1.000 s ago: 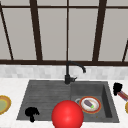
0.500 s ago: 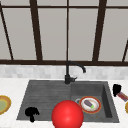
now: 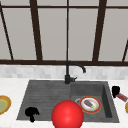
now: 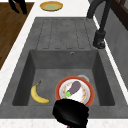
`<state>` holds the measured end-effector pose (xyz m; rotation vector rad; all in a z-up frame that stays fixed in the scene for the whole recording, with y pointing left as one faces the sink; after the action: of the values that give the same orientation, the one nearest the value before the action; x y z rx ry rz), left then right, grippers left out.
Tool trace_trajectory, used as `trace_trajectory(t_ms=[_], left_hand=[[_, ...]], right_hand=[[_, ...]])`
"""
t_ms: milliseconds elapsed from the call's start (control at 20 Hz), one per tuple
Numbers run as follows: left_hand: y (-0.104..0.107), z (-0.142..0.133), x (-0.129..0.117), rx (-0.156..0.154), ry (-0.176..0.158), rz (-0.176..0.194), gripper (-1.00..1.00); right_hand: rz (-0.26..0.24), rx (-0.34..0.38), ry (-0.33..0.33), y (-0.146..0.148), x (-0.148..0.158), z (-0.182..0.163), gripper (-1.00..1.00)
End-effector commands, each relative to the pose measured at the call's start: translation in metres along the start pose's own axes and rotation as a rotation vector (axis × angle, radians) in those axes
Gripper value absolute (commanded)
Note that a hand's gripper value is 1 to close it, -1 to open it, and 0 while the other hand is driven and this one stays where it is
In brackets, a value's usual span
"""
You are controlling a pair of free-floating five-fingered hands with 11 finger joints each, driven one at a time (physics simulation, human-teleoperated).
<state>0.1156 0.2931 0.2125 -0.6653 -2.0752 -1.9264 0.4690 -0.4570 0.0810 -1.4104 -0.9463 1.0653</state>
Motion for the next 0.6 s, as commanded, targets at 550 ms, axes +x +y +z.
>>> trace_trajectory(t_ms=[550], left_hand=[[0.000, 0.000, 0.000, 0.000, 0.000, 0.000, 0.00]], right_hand=[[0.017, 0.071, -0.168, 0.030, -0.016, 0.007, 1.00]])
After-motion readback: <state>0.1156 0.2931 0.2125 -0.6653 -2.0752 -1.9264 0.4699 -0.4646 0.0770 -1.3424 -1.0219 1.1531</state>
